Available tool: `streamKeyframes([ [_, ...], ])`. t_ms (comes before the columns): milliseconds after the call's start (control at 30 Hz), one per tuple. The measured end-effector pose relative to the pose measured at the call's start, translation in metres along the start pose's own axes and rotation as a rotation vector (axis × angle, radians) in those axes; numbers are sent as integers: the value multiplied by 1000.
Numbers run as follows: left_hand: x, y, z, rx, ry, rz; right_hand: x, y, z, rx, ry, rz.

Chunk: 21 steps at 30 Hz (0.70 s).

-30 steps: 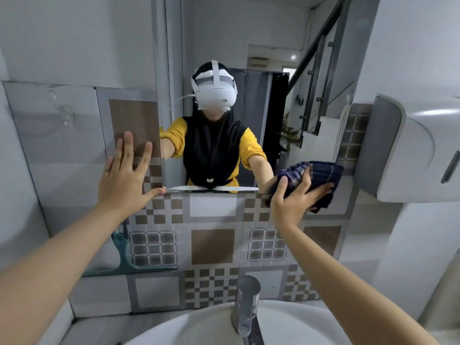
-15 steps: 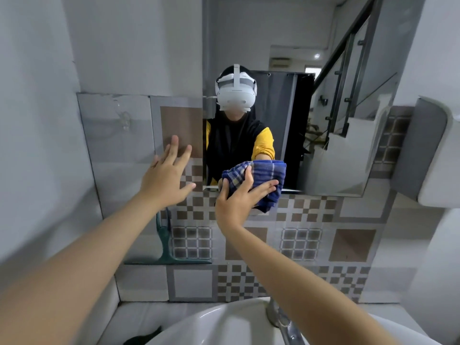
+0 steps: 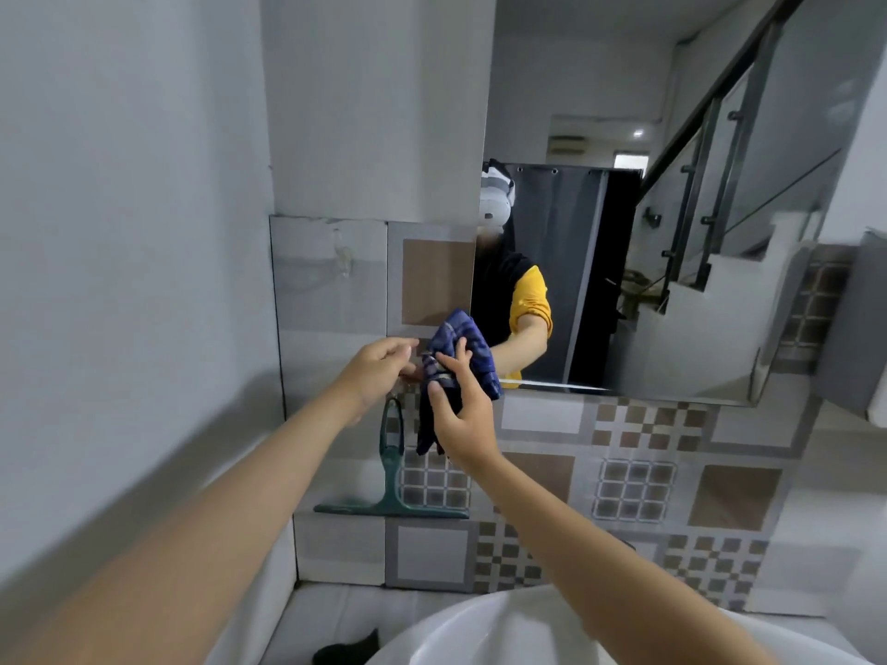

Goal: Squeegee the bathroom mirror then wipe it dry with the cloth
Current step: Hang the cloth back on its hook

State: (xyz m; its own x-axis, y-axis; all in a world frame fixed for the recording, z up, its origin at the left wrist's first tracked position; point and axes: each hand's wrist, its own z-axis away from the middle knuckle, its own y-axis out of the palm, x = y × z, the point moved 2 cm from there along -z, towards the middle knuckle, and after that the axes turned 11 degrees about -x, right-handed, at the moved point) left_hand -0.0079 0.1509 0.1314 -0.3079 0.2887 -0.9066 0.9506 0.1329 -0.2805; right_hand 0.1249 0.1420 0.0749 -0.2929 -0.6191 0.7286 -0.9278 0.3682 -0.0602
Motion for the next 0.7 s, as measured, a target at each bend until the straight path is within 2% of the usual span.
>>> streamKeyframes([
  [100,-1,-3,0,-29,4,103,21,-3,-4,10,112,-121],
  [300,-18,-25,8,-156,86,152,57,2,-16,59,261,-492],
  [367,-22,-37,13,-167,95,197,63,4,-22,6,261,-445],
  [467,-27,-50,22,-120,159,199,74,8,-27,-29,195,-249],
  [567,-32,-59,31,-87,216,125,82,14,-27,50,163,-172],
  [700,-34,-73,36,-108,200,144,92,19,-28,227,206,-238],
])
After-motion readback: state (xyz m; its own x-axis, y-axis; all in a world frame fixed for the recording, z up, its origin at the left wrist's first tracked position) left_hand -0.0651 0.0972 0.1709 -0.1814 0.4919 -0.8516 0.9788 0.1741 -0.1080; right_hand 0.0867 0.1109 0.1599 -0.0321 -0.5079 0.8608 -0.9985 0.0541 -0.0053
